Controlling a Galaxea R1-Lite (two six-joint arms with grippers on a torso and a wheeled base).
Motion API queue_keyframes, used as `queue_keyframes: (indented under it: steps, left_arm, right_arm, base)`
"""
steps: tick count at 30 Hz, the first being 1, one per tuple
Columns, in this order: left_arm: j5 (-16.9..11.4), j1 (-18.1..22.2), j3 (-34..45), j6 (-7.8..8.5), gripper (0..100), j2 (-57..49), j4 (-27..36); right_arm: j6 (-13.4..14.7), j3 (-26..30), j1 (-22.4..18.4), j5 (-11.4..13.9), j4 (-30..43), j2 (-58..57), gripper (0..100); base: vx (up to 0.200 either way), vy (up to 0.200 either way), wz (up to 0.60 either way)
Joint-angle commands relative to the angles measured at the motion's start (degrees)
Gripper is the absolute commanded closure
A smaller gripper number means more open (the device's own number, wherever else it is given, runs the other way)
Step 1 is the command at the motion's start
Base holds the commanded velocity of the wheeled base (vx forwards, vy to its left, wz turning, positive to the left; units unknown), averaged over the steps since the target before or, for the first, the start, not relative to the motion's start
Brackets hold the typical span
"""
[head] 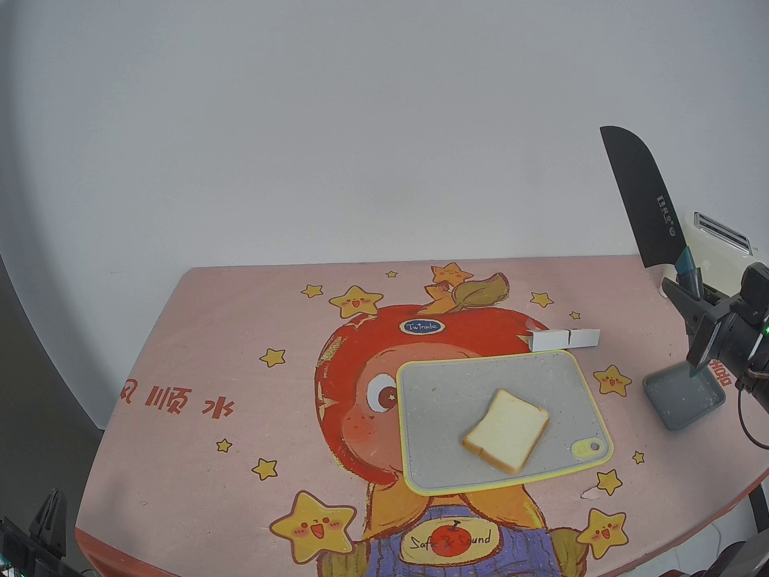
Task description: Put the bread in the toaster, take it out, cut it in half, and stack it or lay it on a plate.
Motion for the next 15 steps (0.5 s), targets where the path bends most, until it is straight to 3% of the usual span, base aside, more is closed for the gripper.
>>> queue_keyframes:
  steps: [1,5,9,13,15]
  left_arm:
    - [0.0,0.1,1.0,-0.02,100,-0.6,0.0]
    - [0.0,0.1,1.0,-0.02,100,-0.6,0.0]
    - [0.0,0.0,1.0,-0.02,100,-0.6,0.0]
    - [0.0,0.1,1.0,-0.02,100,-0.6,0.0]
    - [0.0,0.1,1.0,-0.02,100,-0.6,0.0]
  right_arm:
    - [-1.1,1.8,0.4,2.2,0.0,-0.6,100]
    - [-3.4,3.1,0.2,6.3,-0.1,0.1,100]
    - [-4.1,1.4,0.5,7.0,0.0,1.2,100]
    - [-4.5,-5.8,0.5,7.5,3.6,3.8,100]
    - [-4.6,-10.2,2.0,8.1,12.0,3.8,100]
  base:
    - [0.000,0.000,0.00]
    - [0.000,0.000,0.00]
    - [0.000,0.000,0.00]
    - [0.000,0.000,0.00]
    - [0.000,0.000,0.00]
